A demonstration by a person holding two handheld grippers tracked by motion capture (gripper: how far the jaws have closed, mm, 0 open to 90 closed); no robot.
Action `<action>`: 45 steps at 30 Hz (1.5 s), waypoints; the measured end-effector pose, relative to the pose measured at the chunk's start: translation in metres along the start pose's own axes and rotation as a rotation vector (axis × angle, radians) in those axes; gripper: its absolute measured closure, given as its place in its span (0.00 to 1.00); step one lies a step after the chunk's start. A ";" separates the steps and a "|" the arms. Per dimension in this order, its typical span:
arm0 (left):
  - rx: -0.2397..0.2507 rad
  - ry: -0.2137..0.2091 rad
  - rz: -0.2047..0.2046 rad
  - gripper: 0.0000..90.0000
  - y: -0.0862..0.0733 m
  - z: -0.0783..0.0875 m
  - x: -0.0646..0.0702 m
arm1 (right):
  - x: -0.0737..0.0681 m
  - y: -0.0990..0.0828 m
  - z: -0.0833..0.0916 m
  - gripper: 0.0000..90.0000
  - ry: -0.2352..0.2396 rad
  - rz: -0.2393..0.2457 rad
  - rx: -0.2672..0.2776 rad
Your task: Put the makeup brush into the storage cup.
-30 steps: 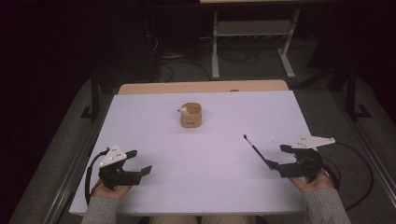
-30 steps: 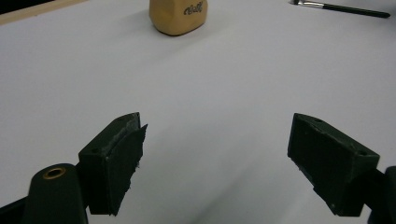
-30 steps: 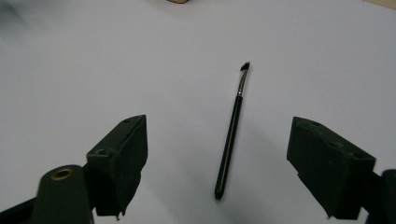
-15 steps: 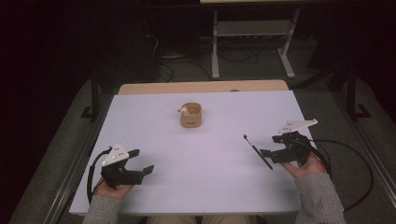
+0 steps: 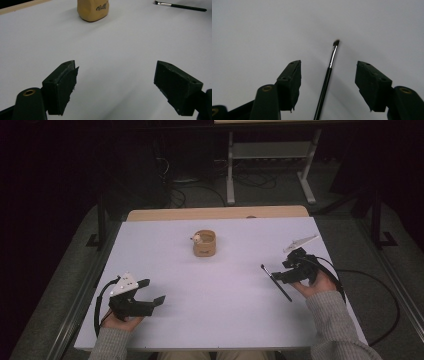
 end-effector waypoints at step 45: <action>0.000 0.002 -0.005 0.21 0.002 -0.001 0.001 | 0.006 -0.013 -0.057 0.81 0.012 -0.017 -0.243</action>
Point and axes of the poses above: each handheld gripper's, and its own axes: z roughly backward along the jaws, y roughly out of its top, x roughly to its right, the point moved 10 cm from there along -z, roughly forward along the jaws, and after that the axes turned 7 degrees about -x, right-handed, at the moved point
